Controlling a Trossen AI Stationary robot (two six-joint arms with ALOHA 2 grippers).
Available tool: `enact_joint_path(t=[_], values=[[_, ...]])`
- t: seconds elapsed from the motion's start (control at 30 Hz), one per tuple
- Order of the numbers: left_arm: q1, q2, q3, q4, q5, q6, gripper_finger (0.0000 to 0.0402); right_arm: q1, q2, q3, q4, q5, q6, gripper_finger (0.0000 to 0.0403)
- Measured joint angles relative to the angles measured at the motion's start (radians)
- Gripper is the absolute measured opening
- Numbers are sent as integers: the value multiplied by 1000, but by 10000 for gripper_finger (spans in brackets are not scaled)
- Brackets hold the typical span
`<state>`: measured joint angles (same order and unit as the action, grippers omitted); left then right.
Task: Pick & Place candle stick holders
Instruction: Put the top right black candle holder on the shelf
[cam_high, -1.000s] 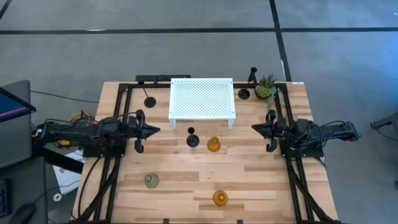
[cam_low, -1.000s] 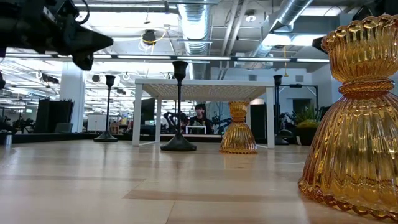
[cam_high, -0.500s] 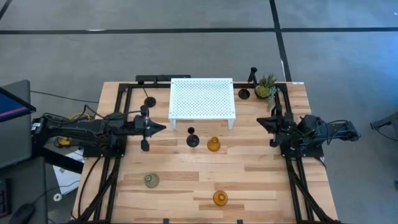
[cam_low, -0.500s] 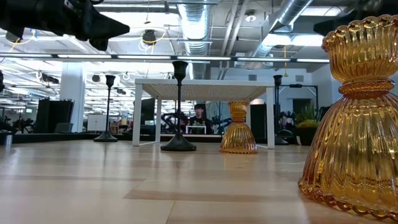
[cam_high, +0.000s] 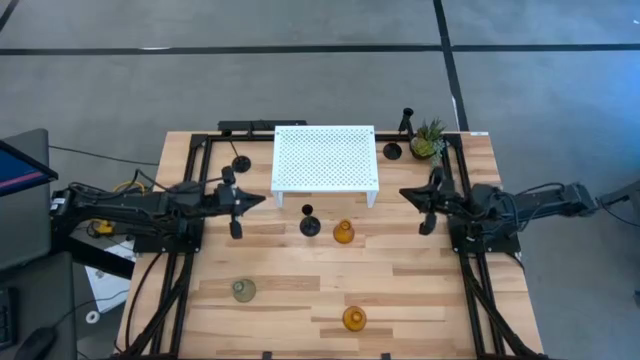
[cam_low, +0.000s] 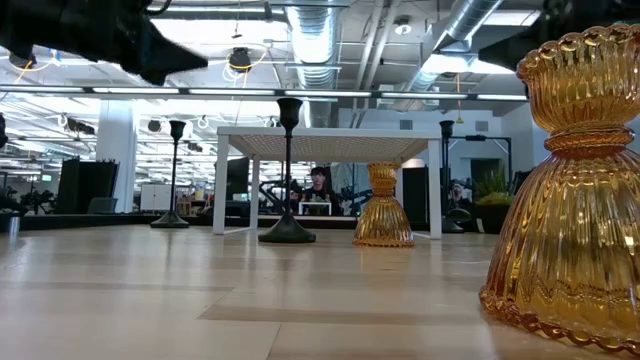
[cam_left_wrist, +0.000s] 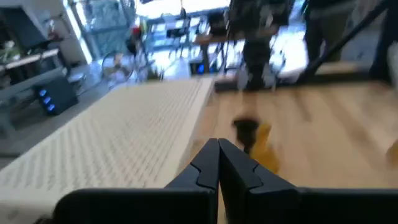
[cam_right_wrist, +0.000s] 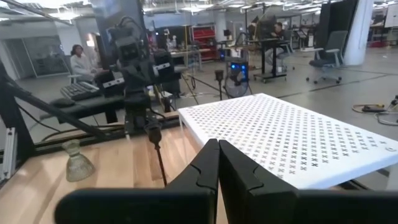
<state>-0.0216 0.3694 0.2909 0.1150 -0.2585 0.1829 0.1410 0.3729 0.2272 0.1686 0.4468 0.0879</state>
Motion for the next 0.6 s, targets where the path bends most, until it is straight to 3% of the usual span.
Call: enact_joint_path(t=[0.1, 0.3, 0.6], values=[[1, -42, 0, -85, -97, -4, 4, 0, 53, 0, 50, 0, 0, 0], [1, -115, 0, -101, -108, -3, 4, 0, 86, 0, 63, 10, 0, 0], [1, -221, 0, -168, -111, -1, 4, 0, 86, 0, 21, 239, -17, 0]])
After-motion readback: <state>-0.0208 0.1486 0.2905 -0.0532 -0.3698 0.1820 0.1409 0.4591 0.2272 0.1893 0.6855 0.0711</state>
